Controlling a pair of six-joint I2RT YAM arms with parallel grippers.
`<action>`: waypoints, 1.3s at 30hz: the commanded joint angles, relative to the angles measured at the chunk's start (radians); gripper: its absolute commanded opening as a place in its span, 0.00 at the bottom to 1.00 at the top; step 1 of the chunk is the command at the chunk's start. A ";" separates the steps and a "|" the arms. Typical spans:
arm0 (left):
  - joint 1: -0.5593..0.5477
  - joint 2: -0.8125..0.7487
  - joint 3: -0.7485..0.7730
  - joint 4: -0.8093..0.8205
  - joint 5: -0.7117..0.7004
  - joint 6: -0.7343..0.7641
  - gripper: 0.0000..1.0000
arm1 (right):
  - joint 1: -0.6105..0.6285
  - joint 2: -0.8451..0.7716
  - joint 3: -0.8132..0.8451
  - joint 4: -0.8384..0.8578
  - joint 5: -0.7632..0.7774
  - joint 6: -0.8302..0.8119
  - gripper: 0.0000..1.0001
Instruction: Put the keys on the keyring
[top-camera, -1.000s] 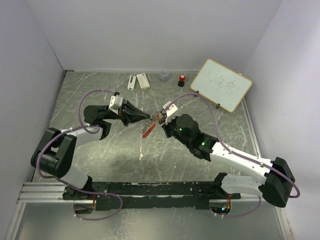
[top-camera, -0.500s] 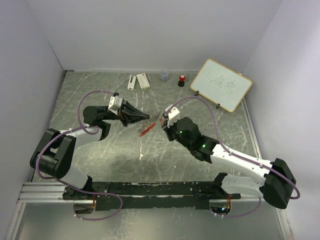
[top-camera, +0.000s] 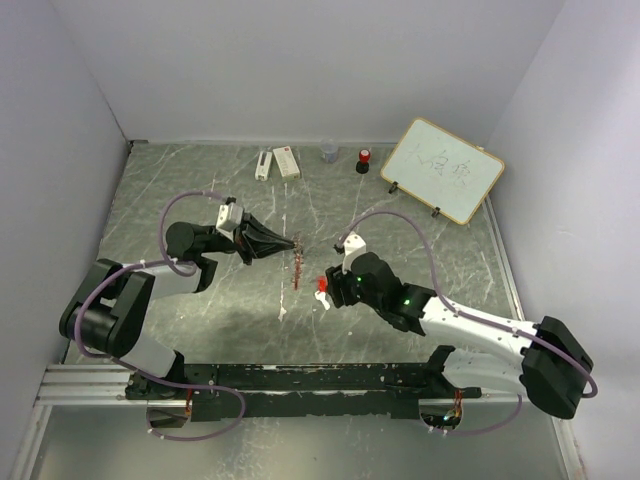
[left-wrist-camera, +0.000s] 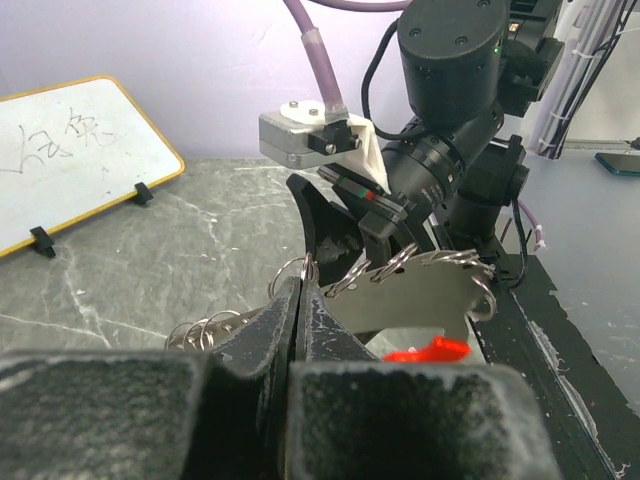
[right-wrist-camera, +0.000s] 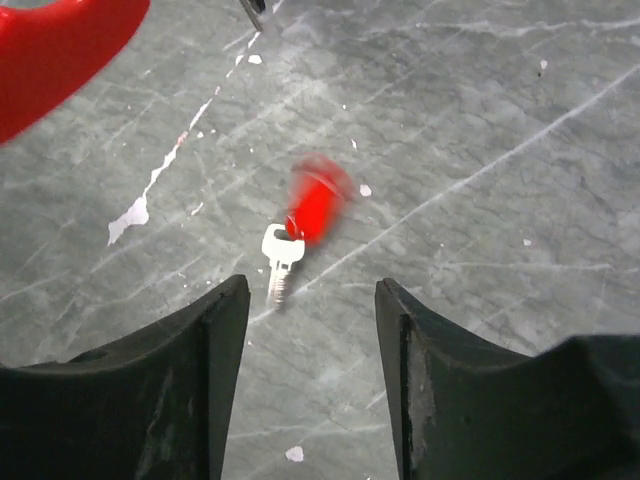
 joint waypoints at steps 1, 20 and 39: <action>0.008 0.000 -0.019 0.280 -0.008 0.031 0.07 | -0.004 -0.054 -0.016 -0.008 0.027 0.051 0.54; 0.011 0.100 0.004 0.279 -0.021 -0.016 0.07 | -0.004 -0.137 0.087 0.188 -0.016 -0.120 0.58; -0.012 0.163 0.073 0.282 0.113 -0.106 0.07 | -0.004 -0.047 0.156 0.258 -0.117 -0.148 0.49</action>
